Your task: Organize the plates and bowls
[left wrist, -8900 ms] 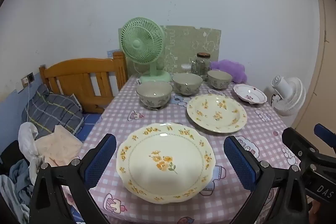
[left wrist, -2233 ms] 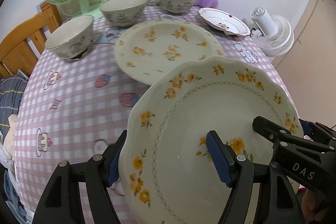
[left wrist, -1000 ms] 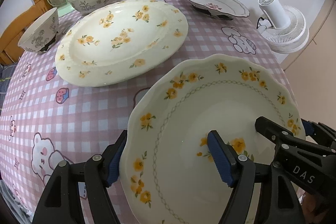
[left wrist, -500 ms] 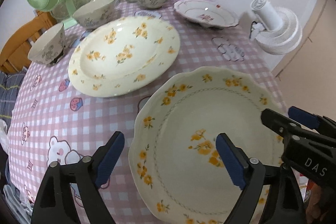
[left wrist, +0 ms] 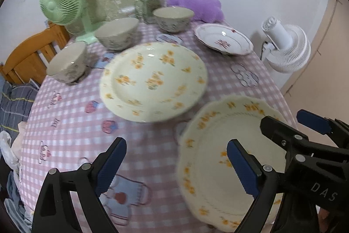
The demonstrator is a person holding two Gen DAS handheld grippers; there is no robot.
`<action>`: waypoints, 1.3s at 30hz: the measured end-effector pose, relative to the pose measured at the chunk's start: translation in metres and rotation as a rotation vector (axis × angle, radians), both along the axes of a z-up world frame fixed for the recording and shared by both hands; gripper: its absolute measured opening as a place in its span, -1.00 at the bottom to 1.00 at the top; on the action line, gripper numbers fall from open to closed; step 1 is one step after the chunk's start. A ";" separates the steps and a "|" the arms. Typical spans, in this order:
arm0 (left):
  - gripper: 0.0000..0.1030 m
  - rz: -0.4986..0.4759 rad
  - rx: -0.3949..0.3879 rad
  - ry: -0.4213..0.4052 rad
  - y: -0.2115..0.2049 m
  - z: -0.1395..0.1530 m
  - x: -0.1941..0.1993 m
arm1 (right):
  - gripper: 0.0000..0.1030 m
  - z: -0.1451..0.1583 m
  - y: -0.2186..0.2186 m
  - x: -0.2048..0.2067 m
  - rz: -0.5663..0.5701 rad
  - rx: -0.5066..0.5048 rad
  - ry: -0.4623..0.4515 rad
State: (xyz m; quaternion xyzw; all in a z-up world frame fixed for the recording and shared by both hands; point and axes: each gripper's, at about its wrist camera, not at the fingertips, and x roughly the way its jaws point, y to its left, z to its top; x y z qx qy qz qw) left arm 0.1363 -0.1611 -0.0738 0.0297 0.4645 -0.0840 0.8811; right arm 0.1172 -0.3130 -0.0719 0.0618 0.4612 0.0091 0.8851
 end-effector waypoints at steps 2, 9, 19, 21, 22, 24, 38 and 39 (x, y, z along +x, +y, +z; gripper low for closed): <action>0.83 0.007 -0.007 -0.003 0.014 0.004 0.004 | 0.56 0.005 0.012 0.002 -0.008 -0.013 -0.002; 0.83 0.007 0.045 -0.056 0.048 0.024 0.028 | 0.56 0.025 0.054 0.023 -0.028 -0.025 -0.041; 0.83 -0.005 0.037 -0.091 0.073 0.028 0.090 | 0.56 0.037 0.085 0.082 -0.069 -0.056 -0.057; 0.83 -0.002 0.030 -0.082 0.074 0.023 0.105 | 0.56 0.034 0.086 0.097 -0.081 -0.077 -0.050; 0.83 0.002 0.029 -0.084 0.073 0.019 0.114 | 0.56 0.032 0.085 0.103 -0.084 -0.079 -0.052; 0.83 0.014 0.042 -0.081 0.072 0.011 0.127 | 0.56 0.024 0.083 0.118 -0.084 -0.072 -0.053; 0.82 0.108 0.043 0.068 0.072 -0.054 0.182 | 0.56 -0.043 0.076 0.191 -0.041 -0.055 0.057; 0.82 0.113 0.045 0.076 0.072 -0.057 0.184 | 0.56 -0.045 0.075 0.193 -0.041 -0.055 0.065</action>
